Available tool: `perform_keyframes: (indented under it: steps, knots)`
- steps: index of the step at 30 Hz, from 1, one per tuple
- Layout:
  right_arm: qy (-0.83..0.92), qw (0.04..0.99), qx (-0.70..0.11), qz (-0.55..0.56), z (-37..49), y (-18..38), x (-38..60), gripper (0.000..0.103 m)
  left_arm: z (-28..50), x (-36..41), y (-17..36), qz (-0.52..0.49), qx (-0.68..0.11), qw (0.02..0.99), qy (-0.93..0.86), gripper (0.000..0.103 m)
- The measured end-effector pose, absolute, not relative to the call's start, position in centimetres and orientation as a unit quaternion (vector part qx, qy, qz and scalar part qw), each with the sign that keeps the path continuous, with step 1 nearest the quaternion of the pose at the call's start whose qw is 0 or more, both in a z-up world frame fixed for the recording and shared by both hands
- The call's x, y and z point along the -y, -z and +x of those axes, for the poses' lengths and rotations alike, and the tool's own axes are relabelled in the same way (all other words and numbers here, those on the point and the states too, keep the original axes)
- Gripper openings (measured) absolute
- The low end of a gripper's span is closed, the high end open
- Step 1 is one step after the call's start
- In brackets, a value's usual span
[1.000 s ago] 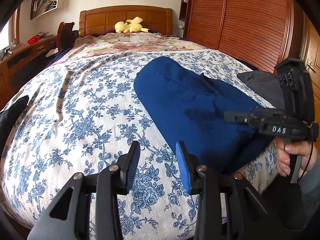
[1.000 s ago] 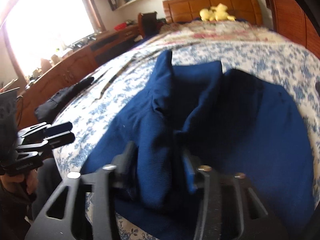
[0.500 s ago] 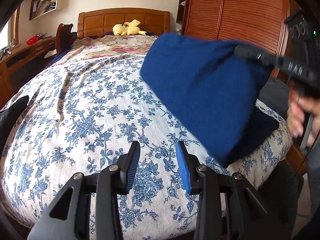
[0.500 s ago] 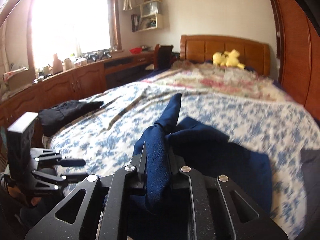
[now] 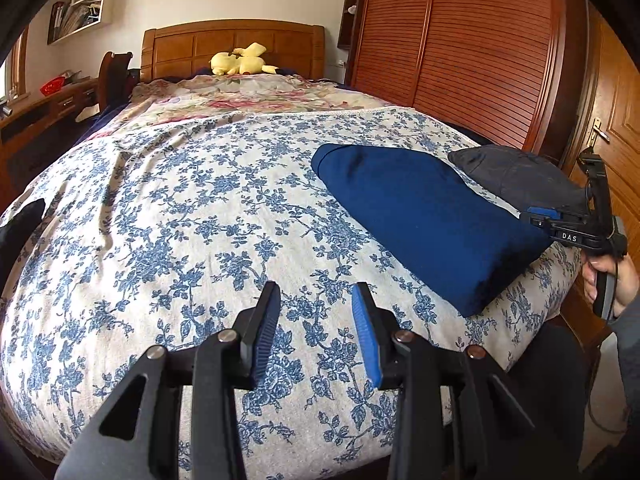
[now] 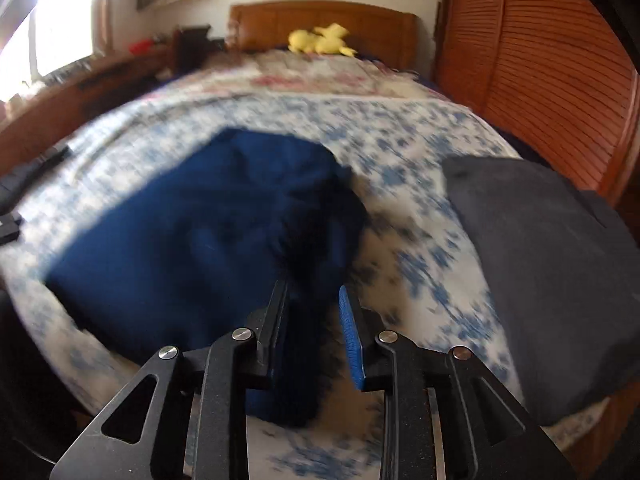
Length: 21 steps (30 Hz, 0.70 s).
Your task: Fold large clothes
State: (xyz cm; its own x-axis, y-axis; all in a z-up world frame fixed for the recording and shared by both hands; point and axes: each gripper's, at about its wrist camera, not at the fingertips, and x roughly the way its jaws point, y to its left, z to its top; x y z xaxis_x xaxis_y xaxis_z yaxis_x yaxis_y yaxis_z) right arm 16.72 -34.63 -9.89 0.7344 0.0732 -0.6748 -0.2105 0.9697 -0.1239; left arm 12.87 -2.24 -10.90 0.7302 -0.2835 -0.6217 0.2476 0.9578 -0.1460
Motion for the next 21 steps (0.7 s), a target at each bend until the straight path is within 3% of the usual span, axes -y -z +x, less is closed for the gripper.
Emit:
perform_keyframes:
  steps: [2,9,21]
  knots:
    - [-0.078,0.933,-0.342,-0.077,16.3,9.1,35.0,0.047,12.9,2.4,10.9,-0.026,-0.338,0.930,0.144,0.035]
    - [-0.151,0.936,-0.304,-0.090,15.4,5.9,30.0,0.048,12.9,3.0,11.0,-0.023,-0.339,0.929,0.148,0.035]
    - [-0.286,0.898,-0.327,-0.074,15.9,7.3,20.4,0.048,12.8,2.9,11.6,-0.023,-0.347,0.926,0.147,0.035]
